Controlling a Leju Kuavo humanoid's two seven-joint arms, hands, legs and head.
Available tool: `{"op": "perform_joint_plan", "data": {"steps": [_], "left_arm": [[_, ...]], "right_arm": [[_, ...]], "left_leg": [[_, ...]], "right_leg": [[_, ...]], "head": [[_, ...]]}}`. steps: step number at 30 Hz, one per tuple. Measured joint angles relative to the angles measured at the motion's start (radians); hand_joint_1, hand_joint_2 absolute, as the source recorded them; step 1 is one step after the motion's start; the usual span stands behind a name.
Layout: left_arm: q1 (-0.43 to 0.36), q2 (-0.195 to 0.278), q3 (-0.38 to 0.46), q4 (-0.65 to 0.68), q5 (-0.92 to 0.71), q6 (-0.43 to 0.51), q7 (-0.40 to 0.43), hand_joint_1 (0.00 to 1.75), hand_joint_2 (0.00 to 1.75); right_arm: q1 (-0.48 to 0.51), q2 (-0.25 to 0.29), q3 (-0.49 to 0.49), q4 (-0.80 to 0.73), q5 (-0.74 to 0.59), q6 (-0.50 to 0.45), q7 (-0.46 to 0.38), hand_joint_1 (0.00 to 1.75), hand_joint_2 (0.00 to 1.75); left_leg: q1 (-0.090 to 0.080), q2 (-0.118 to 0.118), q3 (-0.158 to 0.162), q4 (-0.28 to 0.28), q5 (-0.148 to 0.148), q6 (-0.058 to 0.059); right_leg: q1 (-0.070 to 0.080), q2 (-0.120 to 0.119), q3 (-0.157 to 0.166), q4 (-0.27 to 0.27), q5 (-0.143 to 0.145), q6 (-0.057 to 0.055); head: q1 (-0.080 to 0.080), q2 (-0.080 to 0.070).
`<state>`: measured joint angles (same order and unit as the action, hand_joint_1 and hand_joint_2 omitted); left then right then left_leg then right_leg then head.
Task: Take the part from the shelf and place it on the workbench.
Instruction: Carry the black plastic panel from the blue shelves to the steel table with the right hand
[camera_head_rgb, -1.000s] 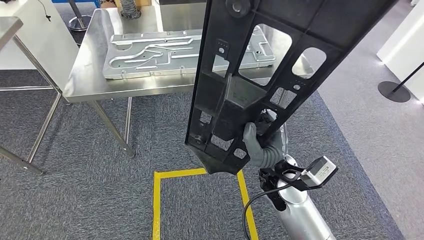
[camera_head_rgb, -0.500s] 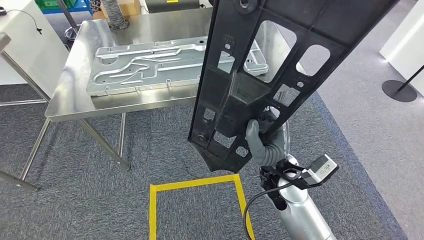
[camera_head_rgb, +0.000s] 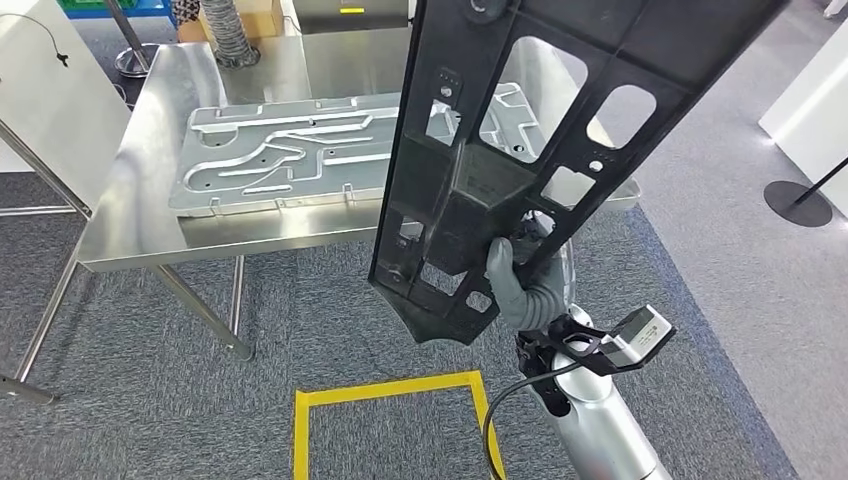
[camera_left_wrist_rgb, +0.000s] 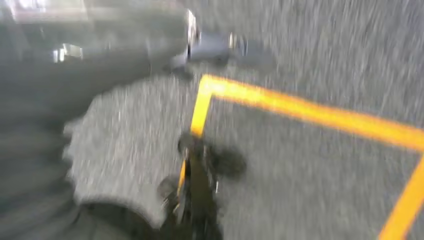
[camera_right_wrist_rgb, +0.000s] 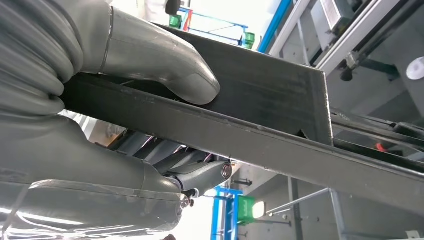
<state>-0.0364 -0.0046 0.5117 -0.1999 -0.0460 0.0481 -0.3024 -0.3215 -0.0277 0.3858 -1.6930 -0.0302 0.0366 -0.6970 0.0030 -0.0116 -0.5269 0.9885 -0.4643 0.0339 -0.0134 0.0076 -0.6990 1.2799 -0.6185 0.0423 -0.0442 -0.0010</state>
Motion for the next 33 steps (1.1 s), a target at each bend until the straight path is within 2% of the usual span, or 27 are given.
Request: {"op": "perform_joint_plan", "data": {"steps": [1, 2, 4, 5, 6, 7, 9, 11, 12, 14, 15, 16, 17, 18, 20, 21, 22, 24, 26, 27, 28, 29, 30, 31, 32, 33], "left_arm": [[0.001, 0.000, 0.000, 0.000, -0.002, 0.000, 0.000, 0.00, 1.75], [0.001, 0.000, 0.000, 0.000, -0.004, -0.001, -0.001, 0.00, 1.75], [0.002, 0.000, 0.001, 0.000, -0.007, -0.001, -0.002, 0.00, 1.75], [0.000, 0.000, 0.001, 0.000, -0.007, -0.001, -0.002, 0.00, 1.75], [-0.001, 0.000, 0.002, 0.000, -0.007, -0.001, -0.002, 0.00, 1.75], [-0.004, 0.000, 0.003, 0.000, -0.007, -0.001, -0.003, 0.00, 1.75], [-0.010, 0.001, 0.006, 0.000, -0.007, -0.001, -0.003, 0.00, 1.75], [-0.013, 0.000, 0.009, 0.000, -0.006, -0.001, -0.004, 0.00, 1.75], [-0.013, -0.001, 0.011, 0.000, -0.005, -0.002, -0.005, 0.00, 1.75], [-0.009, -0.001, 0.015, 0.000, -0.001, -0.002, -0.008, 0.00, 1.75], [-0.007, -0.001, 0.017, 0.000, 0.000, -0.002, -0.010, 0.00, 1.75], [-0.005, -0.001, 0.019, 0.000, 0.001, -0.003, -0.012, 0.00, 1.75], [-0.004, -0.001, 0.022, 0.000, 0.002, -0.005, -0.014, 0.00, 1.75], [-0.003, -0.001, 0.025, 0.000, 0.000, -0.006, -0.015, 0.00, 1.75], [-0.001, -0.001, 0.032, 0.001, -0.007, -0.010, -0.016, 0.00, 1.75], [0.000, -0.001, 0.034, 0.001, -0.012, -0.011, -0.016, 0.00, 1.75], [0.000, -0.002, 0.035, 0.002, -0.016, -0.012, -0.015, 0.00, 1.75], [-0.005, -0.003, 0.035, 0.002, -0.025, -0.014, -0.016, 0.00, 1.75], [-0.012, -0.004, 0.035, 0.002, -0.033, -0.015, -0.016, 0.00, 1.75], [-0.014, -0.005, 0.035, 0.002, -0.038, -0.015, -0.016, 0.00, 1.75], [-0.016, -0.005, 0.035, 0.002, -0.042, -0.015, -0.017, 0.00, 1.75], [-0.018, -0.005, 0.035, 0.002, -0.047, -0.014, -0.016, 0.00, 1.75], [-0.018, -0.005, 0.036, 0.002, -0.050, -0.014, -0.016, 0.00, 1.75], [-0.018, -0.005, 0.036, 0.002, -0.052, -0.013, -0.016, 0.00, 1.75], [-0.018, -0.005, 0.036, 0.002, -0.054, -0.013, -0.015, 0.00, 1.75], [-0.019, -0.005, 0.037, 0.002, -0.055, -0.013, -0.016, 0.00, 1.75]], "right_arm": [[0.000, 0.000, -0.001, 0.000, 0.000, 0.000, 0.000, 1.75, 1.75], [0.000, -0.001, -0.003, 0.000, 0.000, -0.001, 0.000, 1.75, 1.75], [0.001, -0.002, -0.008, 0.000, -0.002, -0.001, 0.000, 1.75, 1.75], [0.002, -0.003, -0.011, 0.001, -0.004, -0.001, 0.000, 1.75, 1.75], [0.003, -0.004, -0.013, 0.001, -0.006, 0.000, 0.000, 1.75, 1.75], [0.001, -0.004, -0.015, 0.000, -0.009, 0.000, 0.000, 1.75, 1.75], [-0.004, -0.005, -0.017, -0.003, -0.014, 0.001, 0.000, 1.75, 1.75], [-0.009, -0.004, -0.019, -0.003, -0.014, -0.007, 0.000, 1.75, 1.75], [-0.012, -0.004, -0.021, -0.001, -0.005, -0.020, 0.004, 1.75, 1.75], [-0.026, -0.005, -0.032, 0.014, 0.057, -0.089, 0.030, 1.75, 1.75], [-0.039, -0.006, -0.040, 0.029, 0.126, -0.155, 0.061, 1.75, 1.75], [-0.057, -0.008, -0.048, 0.051, 0.222, -0.239, 0.102, 1.75, 1.75], [-0.079, -0.011, -0.056, 0.078, 0.338, -0.334, 0.150, 1.75, 1.75], [-0.106, -0.014, -0.062, 0.109, 0.463, -0.422, 0.201, 1.75, 1.75], [-0.171, -0.022, -0.071, 0.183, 0.731, -0.563, 0.310, 1.75, 1.75], [-0.206, -0.026, -0.072, 0.220, 0.872, -0.607, 0.370, 1.75, 1.75], [-0.243, -0.029, -0.072, 0.255, 1.006, -0.637, 0.427, 1.75, 1.75], [-0.315, -0.032, -0.064, 0.324, 1.248, -0.654, 0.524, 1.75, 1.75], [-0.392, -0.031, -0.040, 0.394, 1.431, -0.652, 0.600, 1.75, 1.75], [-0.431, -0.031, -0.012, 0.438, 1.498, -0.647, 0.645, 1.75, 1.75], [-0.474, -0.028, 0.028, 0.487, 1.546, -0.639, 0.691, 1.75, 1.75], [-0.515, -0.024, 0.087, 0.551, 1.582, -0.631, 0.747, 1.75, 1.75], [-0.553, -0.018, 0.149, 0.609, 1.590, -0.624, 0.791, 1.75, 1.75], [-0.586, -0.008, 0.212, 0.664, 1.593, -0.618, 0.819, 1.75, 1.75], [-0.613, 0.004, 0.274, 0.720, 1.595, -0.612, 0.837, 1.75, 1.75], [-0.635, 0.017, 0.324, 0.769, 1.597, -0.605, 0.838, 1.75, 1.75]], "left_leg": [[0.000, -0.001, 0.016, 0.000, -0.013, -0.002], [0.001, -0.001, 0.033, 0.000, -0.027, -0.005], [0.000, -0.003, 0.064, 0.001, -0.056, -0.013], [-0.001, -0.003, 0.074, 0.001, -0.070, -0.019], [-0.001, -0.004, 0.085, 0.002, -0.080, -0.025], [-0.002, -0.004, 0.091, 0.008, -0.081, -0.032], [0.000, -0.002, 0.072, 0.060, -0.061, -0.045], [0.003, 0.001, 0.002, 0.171, -0.043, -0.056], [0.005, 0.002, -0.042, 0.232, -0.057, -0.060], [0.007, 0.003, -0.123, 0.308, -0.130, -0.065], [0.008, 0.004, -0.149, 0.314, -0.165, -0.067], [0.009, 0.004, -0.164, 0.294, -0.179, -0.067], [0.009, 0.005, -0.169, 0.252, -0.161, -0.066], [0.010, 0.006, -0.166, 0.194, -0.106, -0.063], [0.008, 0.012, -0.159, 0.081, 0.029, -0.054], [0.006, 0.014, -0.157, 0.050, 0.074, -0.047], [0.005, 0.015, -0.155, 0.037, 0.090, -0.040], [0.006, 0.013, -0.141, 0.036, 0.087, -0.025], [0.007, 0.010, -0.125, 0.033, 0.078, -0.011], [0.007, 0.008, -0.119, 0.031, 0.071, -0.007], [0.006, 0.007, -0.111, 0.031, 0.062, -0.005], [0.005, 0.006, -0.101, 0.031, 0.053, -0.004], [0.004, 0.005, -0.088, 0.031, 0.042, -0.004], [0.002, 0.003, -0.074, 0.031, 0.031, -0.004], [0.001, 0.002, -0.056, 0.031, 0.018, -0.005], [0.000, 0.000, -0.039, 0.031, 0.005, -0.006]], "right_leg": [[-0.002, -0.001, -0.009, -0.030, 0.006, 0.003], [-0.003, -0.002, -0.007, -0.083, 0.042, 0.002], [-0.001, -0.006, 0.008, -0.203, 0.171, -0.006], [0.002, -0.006, 0.015, -0.239, 0.221, -0.012], [0.005, -0.005, 0.020, -0.256, 0.248, -0.020], [0.008, -0.004, 0.025, -0.256, 0.244, -0.029], [0.006, -0.002, 0.045, -0.263, 0.230, -0.044], [0.003, -0.002, 0.070, -0.270, 0.215, -0.056], [0.003, -0.003, 0.082, -0.271, 0.205, -0.060], [0.002, -0.001, 0.106, -0.272, 0.182, -0.062], [0.002, 0.000, 0.121, -0.272, 0.169, -0.061], [0.001, 0.001, 0.137, -0.272, 0.157, -0.059], [0.001, 0.002, 0.154, -0.272, 0.144, -0.057], [0.001, 0.002, 0.168, -0.272, 0.131, -0.053], [0.003, 0.004, 0.188, -0.268, 0.106, -0.042], [0.005, 0.006, 0.195, -0.266, 0.097, -0.036], [0.007, 0.008, 0.201, -0.261, 0.093, -0.028], [0.006, 0.007, 0.200, -0.241, 0.097, -0.017], [0.003, 0.002, 0.150, -0.155, 0.103, -0.010], [0.002, -0.001, 0.108, -0.094, 0.092, -0.007], [0.002, -0.002, 0.062, -0.034, 0.068, -0.004], [0.002, -0.002, 0.024, 0.006, 0.036, -0.003], [0.002, -0.002, -0.003, 0.022, 0.009, -0.004], [0.002, -0.002, -0.017, 0.011, -0.002, -0.007], [0.004, -0.002, -0.018, -0.027, 0.013, -0.013], [0.006, -0.002, -0.012, -0.087, 0.061, -0.022]], "head": [[0.000, 0.000], [0.000, 0.000], [0.000, 0.000], [0.000, 0.000], [0.000, 0.000], [0.000, 0.000], [-0.001, 0.000], [-0.001, 0.000], [-0.001, 0.000], [-0.001, 0.000], [-0.001, 0.000], [0.000, 0.000], [0.000, 0.000], [0.000, 0.000], [0.000, 0.000], [0.000, 0.000], [0.000, 0.000], [0.000, 0.000], [0.000, 0.000], [0.000, 0.000], [0.000, 0.000], [0.000, 0.000], [0.000, 0.000], [0.000, 0.000], [0.000, 0.000], [0.000, 0.000]]}}
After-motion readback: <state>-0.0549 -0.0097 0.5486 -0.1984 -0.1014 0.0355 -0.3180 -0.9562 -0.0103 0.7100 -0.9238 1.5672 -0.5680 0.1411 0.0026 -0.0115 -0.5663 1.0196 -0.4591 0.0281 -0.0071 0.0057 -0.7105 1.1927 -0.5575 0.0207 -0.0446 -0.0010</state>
